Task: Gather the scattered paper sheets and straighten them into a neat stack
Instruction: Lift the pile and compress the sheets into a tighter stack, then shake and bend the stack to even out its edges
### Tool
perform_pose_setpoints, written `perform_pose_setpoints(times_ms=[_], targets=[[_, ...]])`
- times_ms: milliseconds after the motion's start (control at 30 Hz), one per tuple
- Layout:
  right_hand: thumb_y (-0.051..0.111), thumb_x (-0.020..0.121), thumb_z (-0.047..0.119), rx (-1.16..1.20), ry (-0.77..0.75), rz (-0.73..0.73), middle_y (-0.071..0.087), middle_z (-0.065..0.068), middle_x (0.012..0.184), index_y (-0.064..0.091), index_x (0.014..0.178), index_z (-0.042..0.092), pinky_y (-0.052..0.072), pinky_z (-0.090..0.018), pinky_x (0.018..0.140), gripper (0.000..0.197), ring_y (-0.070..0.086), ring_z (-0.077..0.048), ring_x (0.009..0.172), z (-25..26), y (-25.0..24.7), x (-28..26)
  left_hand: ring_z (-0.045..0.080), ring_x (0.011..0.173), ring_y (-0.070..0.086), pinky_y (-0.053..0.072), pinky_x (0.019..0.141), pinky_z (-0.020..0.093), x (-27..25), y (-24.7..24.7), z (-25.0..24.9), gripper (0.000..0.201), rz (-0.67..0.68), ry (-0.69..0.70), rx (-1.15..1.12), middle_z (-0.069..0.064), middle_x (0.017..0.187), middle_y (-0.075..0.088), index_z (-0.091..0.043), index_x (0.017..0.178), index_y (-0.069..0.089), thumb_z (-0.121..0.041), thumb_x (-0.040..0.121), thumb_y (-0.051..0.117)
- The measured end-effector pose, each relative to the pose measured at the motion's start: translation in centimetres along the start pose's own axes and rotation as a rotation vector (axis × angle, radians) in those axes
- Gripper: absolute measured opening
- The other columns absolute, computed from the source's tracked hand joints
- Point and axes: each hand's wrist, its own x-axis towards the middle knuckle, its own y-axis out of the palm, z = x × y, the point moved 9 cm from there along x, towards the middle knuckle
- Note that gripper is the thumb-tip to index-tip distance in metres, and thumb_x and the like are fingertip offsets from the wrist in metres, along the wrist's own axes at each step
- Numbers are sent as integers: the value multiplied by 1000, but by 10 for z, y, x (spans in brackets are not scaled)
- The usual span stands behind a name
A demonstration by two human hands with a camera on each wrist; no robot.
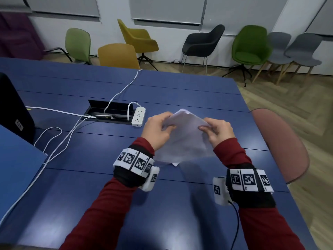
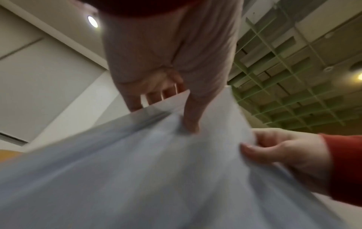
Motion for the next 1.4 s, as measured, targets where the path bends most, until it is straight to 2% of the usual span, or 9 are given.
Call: perform_pose_setpoints(times_ms=[167,300,467,633,733,867,1033,1233,1400], targets=[[61,84,-2,538,156,-95,70,28,68,66,100,13,50,-9,67,23,64,10,66,-54,-15,-14,24,80,66,55,79,36,-19,-43,90,26,-25,-344,220,2,82,73,-20,82,68,-37,64,74],[54,88,-6,643,299,-69,73,22,69,65,87,17,52,-10,67,26,66,7,66,-82,5,-25,10,60,59,50,61,19,-35,-65,102,20,-345,-433,-283,-1,68,66,-17,71,64,-7,66,81],[54,90,1,739,347,-144,72,21,68,64,84,19,52,-11,64,22,64,7,65,-81,13,-23,16,79,66,56,81,33,-35,-51,89,20,-482,-409,-798,0,85,72,-16,85,66,1,76,72],[65,83,7,773,469,-112,72,21,65,64,91,14,51,-14,67,10,64,11,63,-94,43,-41,-1,62,62,52,63,16,-44,-22,89,16,-361,-397,-630,-5,76,68,-18,81,66,-4,77,73],[73,70,36,754,582,-142,66,11,77,67,79,22,45,-28,81,18,61,-2,74,-113,60,-56,15,81,66,55,78,29,-62,6,122,14,-283,-531,-533,2,87,70,-19,87,68,-14,76,76],[72,70,45,836,750,-281,60,3,77,63,67,21,44,-32,80,26,54,-15,78,-125,63,-63,19,88,66,53,84,35,-68,20,132,28,-312,-624,-563,0,90,70,-16,90,68,-32,70,79],[63,67,26,859,804,-419,56,12,56,62,61,21,40,-29,73,8,49,-17,72,-128,62,-64,19,78,64,54,81,36,-68,25,135,30,-429,-808,-690,0,79,67,-19,72,66,-46,67,78],[65,84,22,877,696,-526,63,7,80,55,66,21,41,-13,88,20,58,1,81,-124,56,-60,16,81,61,51,83,31,-62,20,127,46,-528,-764,-670,-3,87,65,-12,91,66,-49,66,77],[64,80,16,798,707,-552,57,9,71,58,65,24,42,-3,61,18,51,-2,66,-129,55,-63,20,91,64,50,80,31,-62,19,130,47,-531,-797,-594,6,105,68,-15,93,65,-49,62,78]])
